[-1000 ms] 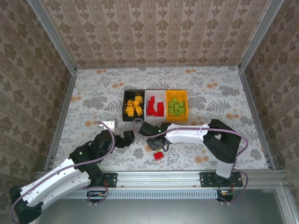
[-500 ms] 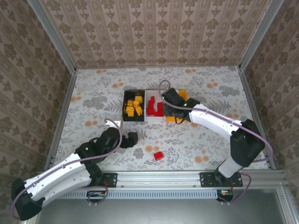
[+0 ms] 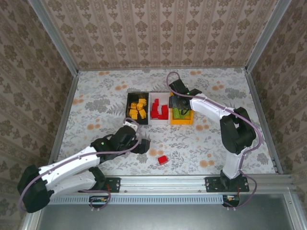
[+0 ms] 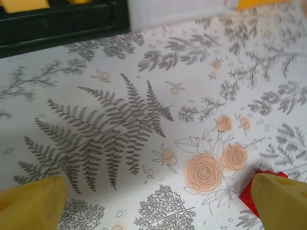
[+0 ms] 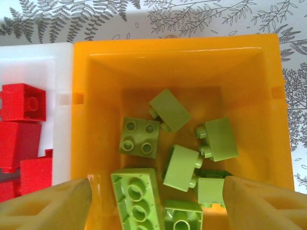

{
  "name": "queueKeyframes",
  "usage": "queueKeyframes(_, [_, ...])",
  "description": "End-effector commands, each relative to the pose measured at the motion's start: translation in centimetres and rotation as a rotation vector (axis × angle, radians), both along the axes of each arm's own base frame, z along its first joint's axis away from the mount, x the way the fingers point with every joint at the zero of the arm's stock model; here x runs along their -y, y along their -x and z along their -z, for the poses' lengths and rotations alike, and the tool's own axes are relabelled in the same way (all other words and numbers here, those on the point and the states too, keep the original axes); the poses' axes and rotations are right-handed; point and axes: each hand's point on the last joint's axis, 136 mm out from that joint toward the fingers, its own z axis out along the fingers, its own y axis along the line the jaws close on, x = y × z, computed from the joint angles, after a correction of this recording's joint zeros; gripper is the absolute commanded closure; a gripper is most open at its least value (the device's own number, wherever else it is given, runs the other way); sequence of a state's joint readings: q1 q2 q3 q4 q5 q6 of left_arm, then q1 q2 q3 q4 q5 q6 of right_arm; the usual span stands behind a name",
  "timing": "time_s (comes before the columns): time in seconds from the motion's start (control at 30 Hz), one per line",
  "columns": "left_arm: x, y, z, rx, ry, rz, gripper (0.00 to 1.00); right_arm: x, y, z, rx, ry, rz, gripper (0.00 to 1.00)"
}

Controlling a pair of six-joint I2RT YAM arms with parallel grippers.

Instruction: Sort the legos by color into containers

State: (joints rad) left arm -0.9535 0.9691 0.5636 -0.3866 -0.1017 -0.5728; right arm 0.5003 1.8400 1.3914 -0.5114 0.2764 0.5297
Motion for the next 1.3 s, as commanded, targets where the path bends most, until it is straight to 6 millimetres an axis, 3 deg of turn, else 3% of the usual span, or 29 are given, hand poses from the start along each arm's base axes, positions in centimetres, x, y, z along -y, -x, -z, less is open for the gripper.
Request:
queueKeyframes(0.0, [3.5,0.9,-1.2,0.020,0.017,0.162,0.00,-0.2,0.7,-3.0,0.061,-0.057,-0.007,0.24])
queueKeyframes(0.2, [8.7,4.0,1.0,-0.024,-0.078,0.422,0.02,1.0,3.4,-2.9,0.064,-0.079,-0.001,0.23])
queueKeyframes(0.33, [10.6,5.4,2.7,-0.060,-0.156,0.510,0.06,1.9,4.6,-2.6,0.062,-0.078,0.008,0.23])
queueKeyframes(0.67, [11.2,6.9,6.9,-0.119,-0.346,0.594,0.22,3.4,5.2,-2.9,0.078,-0.076,0.042,0.22])
queueKeyframes(0.83, [10.7,7.5,8.2,-0.133,-0.394,0.607,0.42,4.3,5.1,-3.0,0.081,-0.077,0.067,0.22])
queueKeyframes(1.1, [10.7,6.8,7.4,-0.087,-0.406,0.592,0.64,5.2,5.4,-3.1,0.086,-0.082,0.101,0.22])
queueKeyframes(1.27, [11.1,4.0,4.2,-0.003,-0.339,0.516,0.69,5.9,6.4,-3.2,0.097,-0.092,0.125,0.23])
